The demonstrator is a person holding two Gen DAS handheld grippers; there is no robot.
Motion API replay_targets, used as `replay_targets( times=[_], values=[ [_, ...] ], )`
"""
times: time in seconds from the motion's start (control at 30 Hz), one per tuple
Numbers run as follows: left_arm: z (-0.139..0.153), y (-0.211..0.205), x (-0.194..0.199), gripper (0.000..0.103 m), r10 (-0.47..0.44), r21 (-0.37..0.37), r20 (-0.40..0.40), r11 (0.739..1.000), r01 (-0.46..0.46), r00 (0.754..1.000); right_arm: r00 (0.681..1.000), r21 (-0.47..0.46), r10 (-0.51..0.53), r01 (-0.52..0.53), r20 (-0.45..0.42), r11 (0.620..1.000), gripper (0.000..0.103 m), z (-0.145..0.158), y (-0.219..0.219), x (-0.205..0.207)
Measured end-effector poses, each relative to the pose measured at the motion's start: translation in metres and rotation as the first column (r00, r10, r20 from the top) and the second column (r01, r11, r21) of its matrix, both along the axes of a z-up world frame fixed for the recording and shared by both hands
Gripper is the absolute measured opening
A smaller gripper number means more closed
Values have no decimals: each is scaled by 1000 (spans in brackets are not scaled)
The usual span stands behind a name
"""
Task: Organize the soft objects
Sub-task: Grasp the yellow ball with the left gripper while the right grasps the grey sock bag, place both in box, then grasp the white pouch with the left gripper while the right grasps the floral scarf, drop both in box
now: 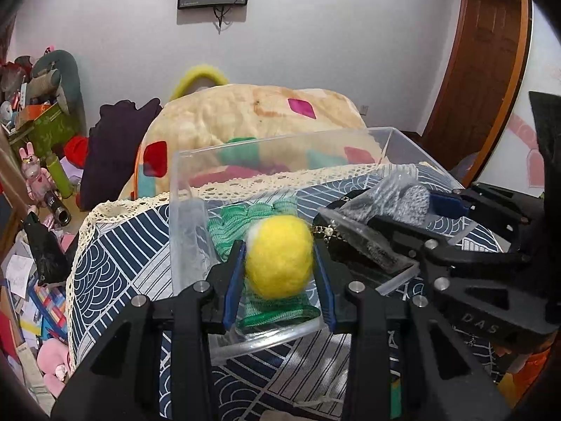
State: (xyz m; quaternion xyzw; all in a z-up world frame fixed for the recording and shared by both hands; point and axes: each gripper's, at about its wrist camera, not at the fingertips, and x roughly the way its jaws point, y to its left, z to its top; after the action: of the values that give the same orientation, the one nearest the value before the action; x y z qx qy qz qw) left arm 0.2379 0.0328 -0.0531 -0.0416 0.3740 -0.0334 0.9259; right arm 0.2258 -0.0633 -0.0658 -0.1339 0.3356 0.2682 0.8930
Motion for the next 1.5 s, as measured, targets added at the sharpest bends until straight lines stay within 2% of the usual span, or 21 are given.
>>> replay_targets(
  times=[0.2, 0.27, 0.43, 0.5, 0.57, 0.63, 0.73, 0.83, 1.03, 1.27, 1.43, 1.5],
  values=[
    [1, -3, -1, 39, 2, 31, 3, 1000, -2, 1000, 1000, 5, -3, 3, -11, 1000, 46, 0, -3, -1],
    [2, -5, -3, 40, -1, 40, 8, 999, 0, 1000, 1000, 17, 4, -4, -19, 1000, 54, 2, -5, -2],
    [9, -7, -10, 49, -7, 50, 29, 999, 6, 1000, 1000, 32, 3, -3, 23, 999, 57, 12, -11, -14],
    [13, -9, -15, 51, -9, 55, 44, 998, 7, 999, 999, 42, 4, -6, 40, 999, 61, 17, -13, -19],
    [18, -9, -21, 59, -13, 58, 60, 998, 9, 998, 998, 55, -1, -2, 66, 998, 66, 23, -16, -25],
    [25, -9, -30, 64, -14, 59, 83, 998, 9, 996, 995, 67, -6, -1, 98, 998, 66, 30, -20, -33],
    [37, -9, -43, 67, -16, 46, 121, 999, 11, 992, 991, 96, -12, -1, 134, 995, 67, 41, -24, -44],
    [49, -9, -56, 74, -16, 36, 156, 999, 10, 988, 987, 142, -20, -3, 160, 990, 77, 53, -32, -53],
    [66, -11, -86, 88, 11, 70, 235, 997, -29, 972, 976, 199, -37, -8, 217, 980, 77, 69, -46, -74],
    [64, -9, -109, 92, 34, 44, 239, 998, -46, 971, 973, 216, -46, -4, 227, 976, 78, 62, -55, -91],
    [50, -8, -120, 93, 44, 47, 198, 997, -54, 979, 985, 195, -18, -16, 172, 981, 79, 39, -55, -99],
    [40, -7, -125, 96, 50, 34, 176, 998, -57, 983, 989, 187, -15, -13, 150, 982, 79, 30, -55, -101]
  ],
)
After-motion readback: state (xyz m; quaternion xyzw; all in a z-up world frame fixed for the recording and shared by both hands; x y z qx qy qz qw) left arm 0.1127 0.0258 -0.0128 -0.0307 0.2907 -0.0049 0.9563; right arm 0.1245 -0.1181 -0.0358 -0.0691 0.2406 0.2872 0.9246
